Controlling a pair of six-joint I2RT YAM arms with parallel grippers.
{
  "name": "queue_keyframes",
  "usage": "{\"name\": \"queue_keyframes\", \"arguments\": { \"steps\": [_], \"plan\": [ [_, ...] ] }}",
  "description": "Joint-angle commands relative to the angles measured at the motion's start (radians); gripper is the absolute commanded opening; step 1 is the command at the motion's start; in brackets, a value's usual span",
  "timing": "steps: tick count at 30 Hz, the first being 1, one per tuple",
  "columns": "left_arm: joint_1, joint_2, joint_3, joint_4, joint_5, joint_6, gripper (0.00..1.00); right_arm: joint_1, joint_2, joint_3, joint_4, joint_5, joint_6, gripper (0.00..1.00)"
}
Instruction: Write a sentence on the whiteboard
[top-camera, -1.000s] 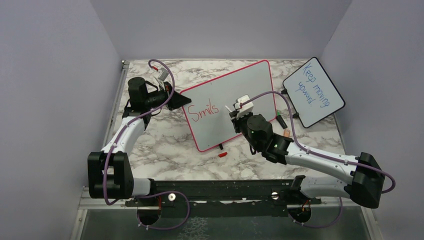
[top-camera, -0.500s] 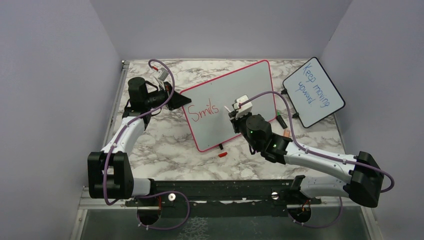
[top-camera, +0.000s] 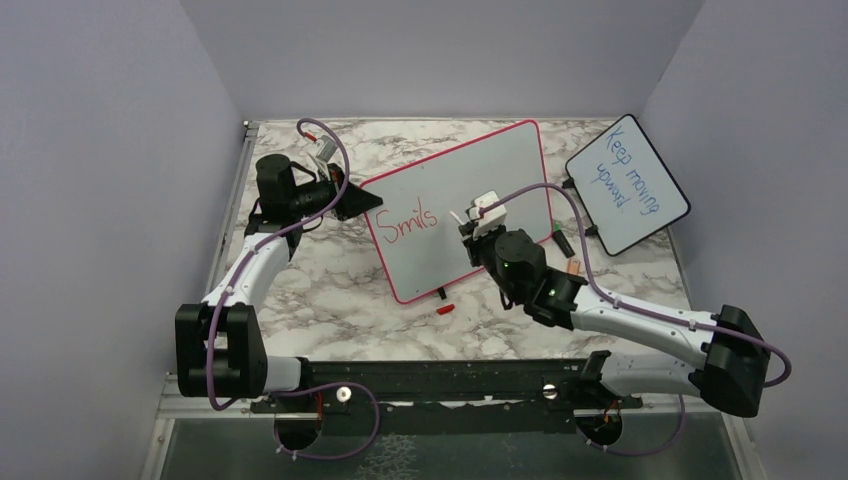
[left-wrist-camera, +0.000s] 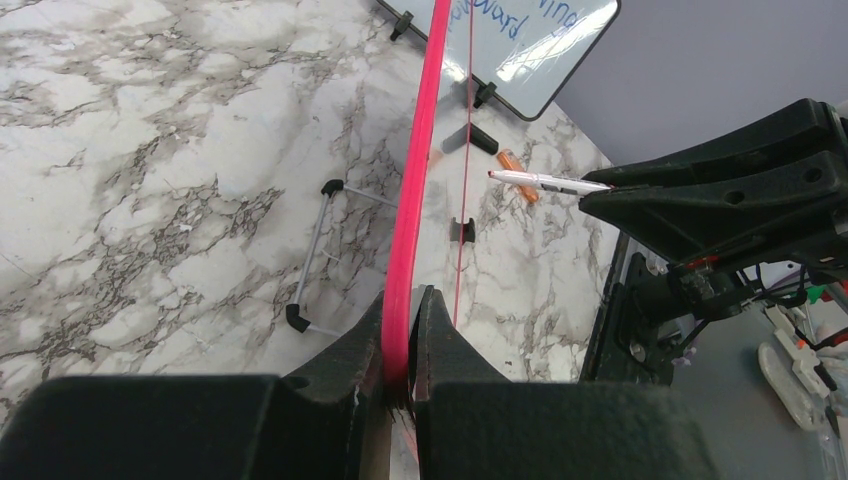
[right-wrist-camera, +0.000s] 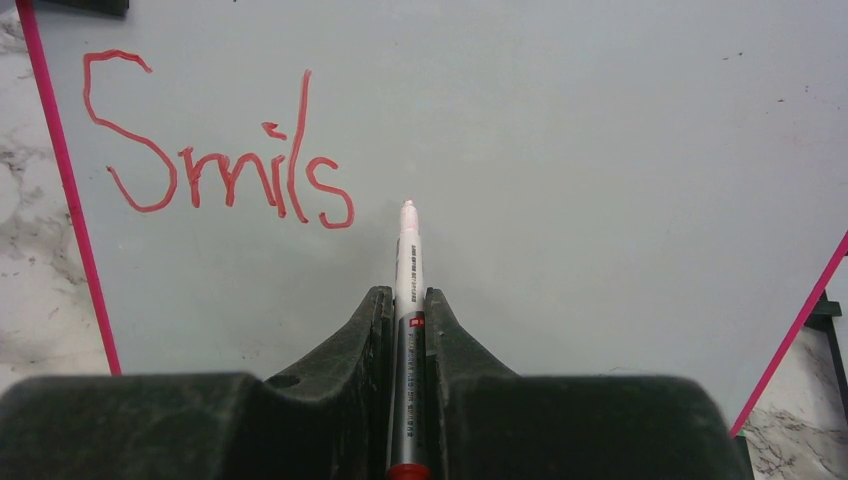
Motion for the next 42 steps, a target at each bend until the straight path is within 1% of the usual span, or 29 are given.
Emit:
{"name": "queue_keyframes", "arguments": {
  "steps": [1,6,14,25,42],
  "plan": [
    [-0.025,0.019,-0.023,-0.075,-0.135,0.111,0.00,-0.007,-0.031,-0.009,0.036,-0.002,-0.017,0.01],
    [-0.025,0.019,-0.023,-0.074,-0.138,0.107,0.00,-0.007,-0.037,-0.018,0.056,0.011,-0.041,0.01],
    [-0.026,0.024,-0.023,-0.065,-0.136,0.099,0.00,-0.011,-0.013,0.005,0.034,0.012,-0.045,0.01],
    [-0.028,0.032,-0.033,-0.047,-0.134,0.091,0.00,-0.019,-0.061,-0.025,0.052,0.020,-0.035,0.01],
    [-0.033,0.034,-0.029,-0.055,-0.147,0.096,0.00,-0.050,-0.011,-0.001,0.079,0.007,-0.055,0.01]
  ]
}}
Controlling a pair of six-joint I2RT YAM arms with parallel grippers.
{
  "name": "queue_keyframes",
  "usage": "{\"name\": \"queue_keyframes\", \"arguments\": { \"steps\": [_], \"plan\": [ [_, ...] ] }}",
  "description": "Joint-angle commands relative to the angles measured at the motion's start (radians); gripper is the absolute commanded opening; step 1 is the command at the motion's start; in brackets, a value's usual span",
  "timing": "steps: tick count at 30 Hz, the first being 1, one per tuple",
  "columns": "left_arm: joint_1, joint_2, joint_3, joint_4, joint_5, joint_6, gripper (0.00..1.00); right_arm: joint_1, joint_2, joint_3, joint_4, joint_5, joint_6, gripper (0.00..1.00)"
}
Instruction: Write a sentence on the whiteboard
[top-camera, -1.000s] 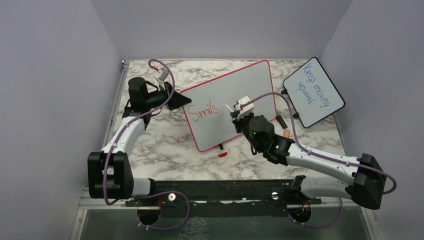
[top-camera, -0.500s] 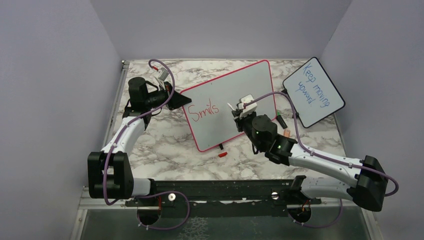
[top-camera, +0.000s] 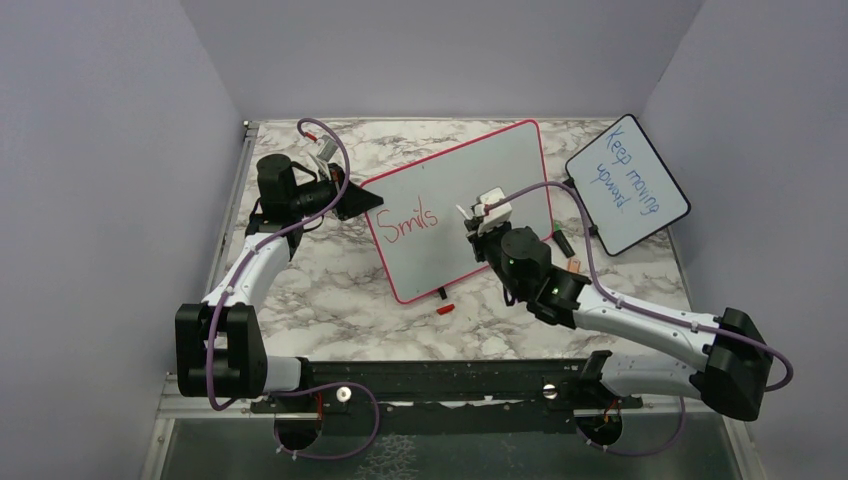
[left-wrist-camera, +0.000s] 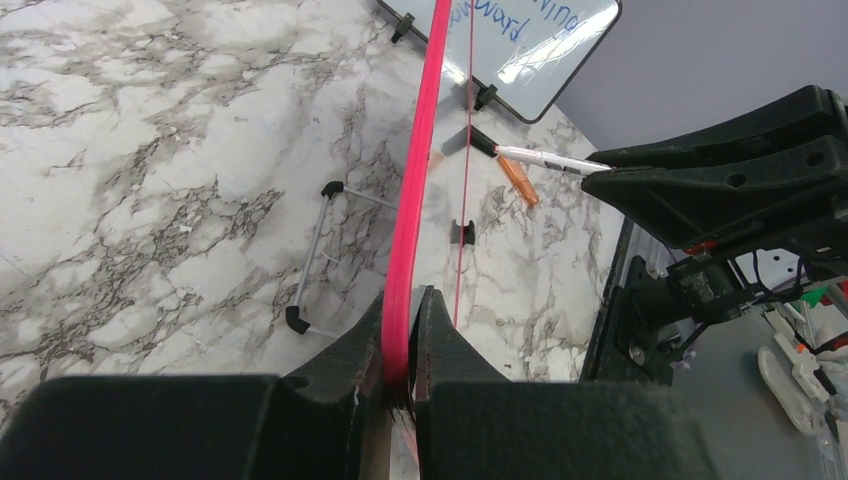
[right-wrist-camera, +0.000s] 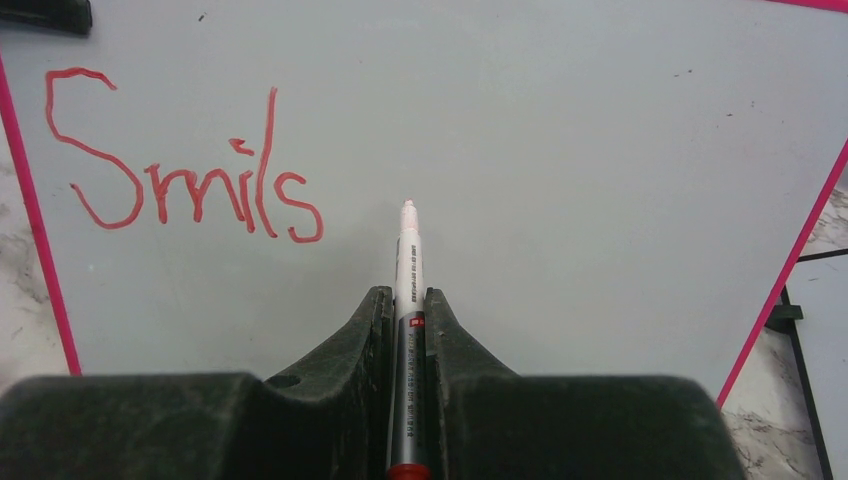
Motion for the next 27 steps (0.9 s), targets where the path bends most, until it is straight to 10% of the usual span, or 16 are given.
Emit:
{"name": "queue_keyframes", "arguments": {
  "steps": [1,27],
  "plan": [
    [-0.027,0.034,-0.029,-0.064,-0.137,0.108,0.00,-0.019,0.017,0.012,0.054,0.000,-0.017,0.01],
    [-0.027,0.043,-0.022,-0.078,-0.142,0.117,0.00,-0.036,0.094,0.084,-0.010,-0.203,-0.036,0.01]
  ]
}}
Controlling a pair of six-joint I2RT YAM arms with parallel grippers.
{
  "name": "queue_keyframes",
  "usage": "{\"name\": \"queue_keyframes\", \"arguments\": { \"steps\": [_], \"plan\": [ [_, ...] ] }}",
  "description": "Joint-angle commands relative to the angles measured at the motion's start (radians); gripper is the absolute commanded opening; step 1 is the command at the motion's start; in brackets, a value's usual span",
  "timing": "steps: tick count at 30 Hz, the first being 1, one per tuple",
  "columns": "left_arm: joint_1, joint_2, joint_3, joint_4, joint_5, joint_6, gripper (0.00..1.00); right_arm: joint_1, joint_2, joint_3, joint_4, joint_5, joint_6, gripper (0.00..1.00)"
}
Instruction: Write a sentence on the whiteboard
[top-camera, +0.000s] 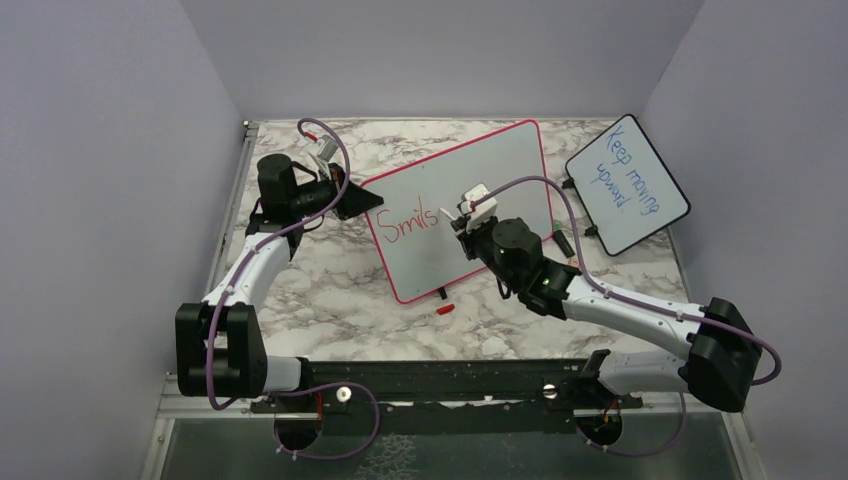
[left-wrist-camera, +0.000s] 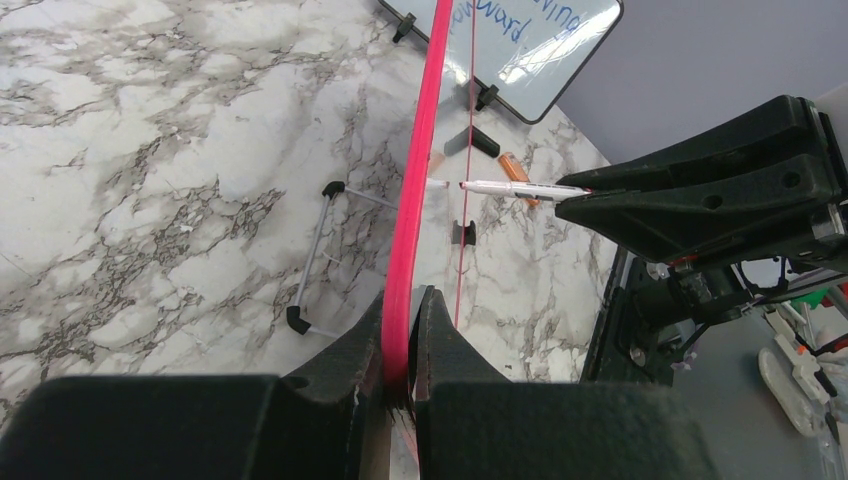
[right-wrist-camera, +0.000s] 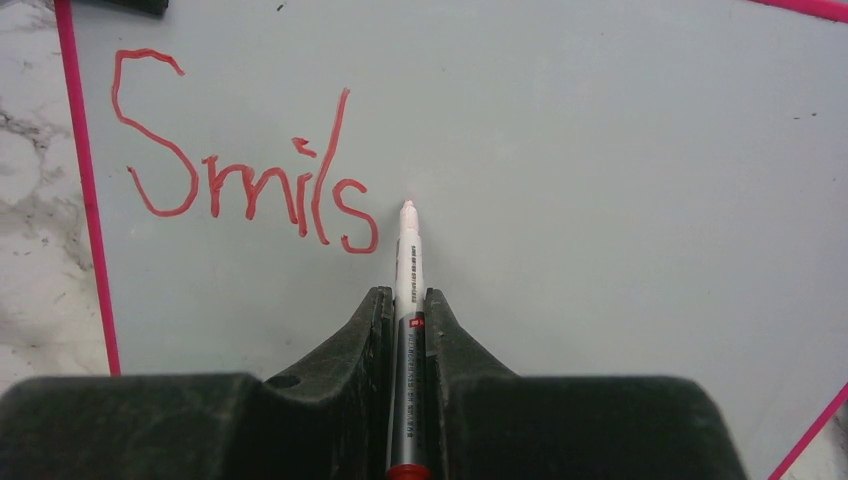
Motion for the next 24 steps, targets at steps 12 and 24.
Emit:
{"name": "queue_keyframes", "arguments": {
  "steps": [12,24],
  "plan": [
    [-0.027,0.041,-0.021,-0.080,-0.136,0.119,0.00,0.000,0.003,0.040,-0.030,0.025,-0.023,0.01],
    [-0.026,0.040,-0.021,-0.079,-0.132,0.119,0.00,-0.001,0.012,0.039,-0.023,0.084,-0.002,0.01]
  ]
}}
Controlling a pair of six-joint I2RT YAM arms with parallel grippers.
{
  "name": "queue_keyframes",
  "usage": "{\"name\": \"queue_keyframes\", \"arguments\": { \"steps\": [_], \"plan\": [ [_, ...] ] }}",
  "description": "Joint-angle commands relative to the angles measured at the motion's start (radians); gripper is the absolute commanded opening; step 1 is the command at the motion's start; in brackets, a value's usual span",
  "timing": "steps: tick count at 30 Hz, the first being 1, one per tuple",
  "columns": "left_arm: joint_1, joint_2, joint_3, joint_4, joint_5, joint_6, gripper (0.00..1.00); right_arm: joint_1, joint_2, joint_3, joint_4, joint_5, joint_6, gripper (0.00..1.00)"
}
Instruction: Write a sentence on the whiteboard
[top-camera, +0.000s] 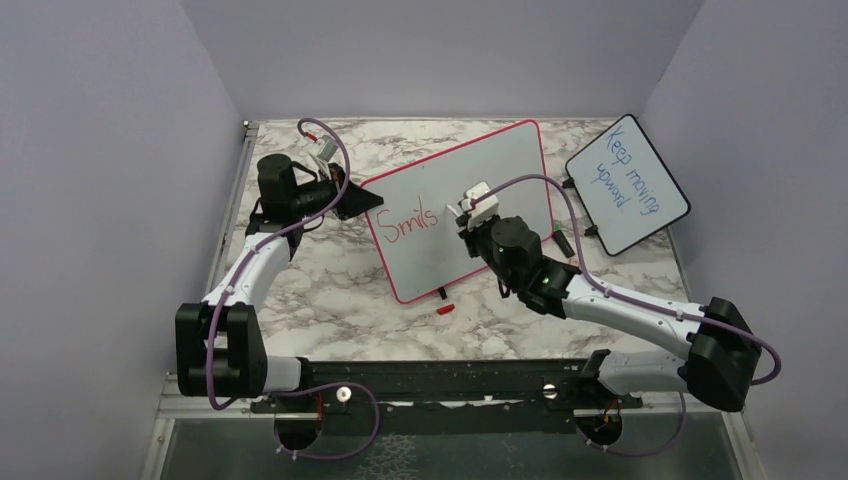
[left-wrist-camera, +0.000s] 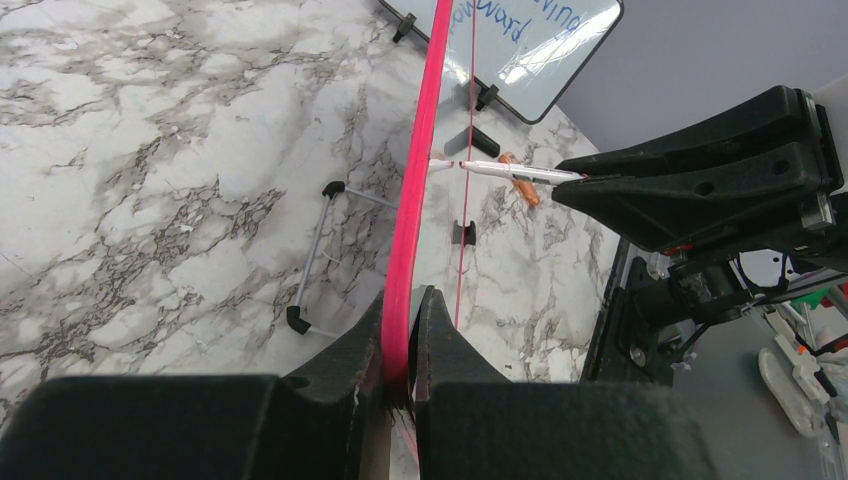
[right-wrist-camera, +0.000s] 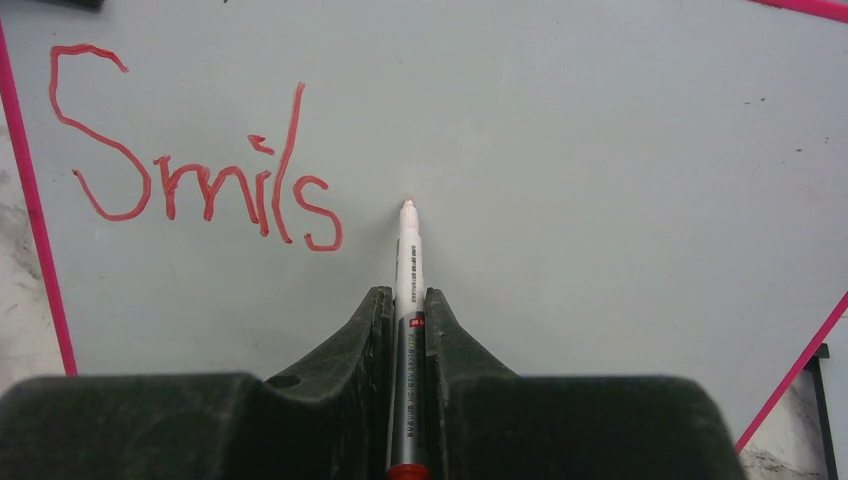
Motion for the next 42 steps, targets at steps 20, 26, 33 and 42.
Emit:
{"name": "queue_keyframes", "arguments": {
  "steps": [20,26,33,42],
  "plan": [
    [-0.026,0.033,-0.023,-0.078,-0.131,0.118,0.00,0.000,0.017,0.037,-0.018,-0.087,0.002,0.01],
    [-0.026,0.031,-0.023,-0.079,-0.131,0.119,0.00,0.000,0.002,0.031,-0.070,-0.046,0.016,0.01],
    [-0.026,0.030,-0.023,-0.079,-0.133,0.118,0.00,0.000,-0.012,0.016,-0.124,0.057,0.031,0.01],
    [-0.027,0.027,-0.024,-0.079,-0.133,0.118,0.00,0.000,-0.016,0.009,-0.144,-0.065,0.037,0.01]
  ]
}}
